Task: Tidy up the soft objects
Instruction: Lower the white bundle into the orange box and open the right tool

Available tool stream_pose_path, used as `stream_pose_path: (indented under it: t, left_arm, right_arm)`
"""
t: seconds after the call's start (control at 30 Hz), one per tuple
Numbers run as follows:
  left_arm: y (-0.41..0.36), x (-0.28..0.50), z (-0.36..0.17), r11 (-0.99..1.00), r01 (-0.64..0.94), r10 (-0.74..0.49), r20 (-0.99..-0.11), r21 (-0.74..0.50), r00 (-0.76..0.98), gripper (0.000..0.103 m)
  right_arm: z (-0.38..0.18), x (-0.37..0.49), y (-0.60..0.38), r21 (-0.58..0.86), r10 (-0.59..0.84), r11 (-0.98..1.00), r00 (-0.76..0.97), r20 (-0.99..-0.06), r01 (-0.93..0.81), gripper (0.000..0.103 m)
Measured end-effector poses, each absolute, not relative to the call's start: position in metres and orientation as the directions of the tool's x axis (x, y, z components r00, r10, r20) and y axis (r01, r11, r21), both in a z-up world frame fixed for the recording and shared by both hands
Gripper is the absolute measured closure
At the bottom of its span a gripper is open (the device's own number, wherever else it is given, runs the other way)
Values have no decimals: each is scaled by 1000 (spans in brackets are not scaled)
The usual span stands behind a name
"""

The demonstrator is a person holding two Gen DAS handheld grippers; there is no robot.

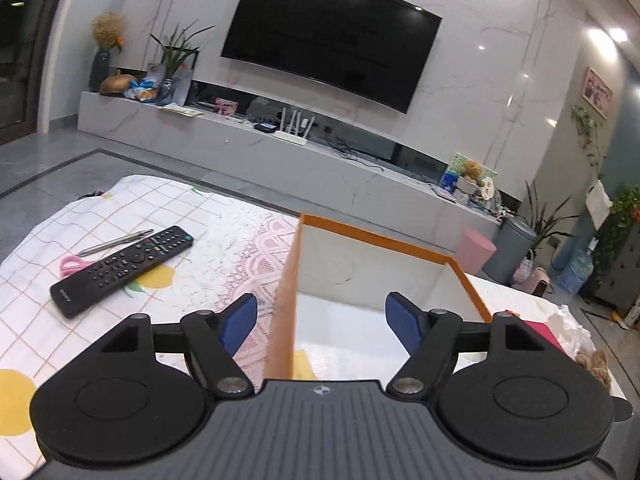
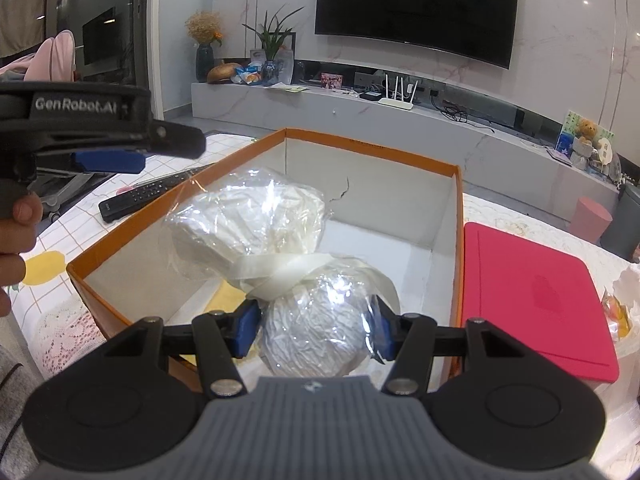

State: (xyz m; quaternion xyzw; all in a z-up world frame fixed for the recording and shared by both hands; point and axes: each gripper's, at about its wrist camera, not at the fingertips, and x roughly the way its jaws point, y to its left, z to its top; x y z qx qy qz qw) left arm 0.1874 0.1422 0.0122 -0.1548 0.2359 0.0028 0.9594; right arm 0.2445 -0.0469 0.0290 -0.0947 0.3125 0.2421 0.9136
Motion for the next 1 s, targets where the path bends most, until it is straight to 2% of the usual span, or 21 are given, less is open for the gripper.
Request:
stream_pose_path:
  t: [0.13,0.37,0.6,0.83,1.0]
  left_arm:
    - [137,189,12,969,-89,-31,-471,-231,881,16]
    - [142,181,17,963,-84,-34,-425,-256,904,16]
    - [153,181,18,956,-127,4,-423,-263,906,16]
    - [162,177,18,947,-121,-14,-415,-298,910,16]
    - [163,177,19,946,-114,-21,-409,-304,912,16]
  right_arm:
    - [27,246,-46,-7,391,864,680,-620,-504,47]
    - [30,252,-36,36,414,853,634,-653,-520,47]
    - [28,264,-30,61,390,862,580,-715,-504,43]
    - [31,291,-28,109,389,851,478,-788,-514,44]
    - [36,308,-22,82,349,864,474,-809,-497,44]
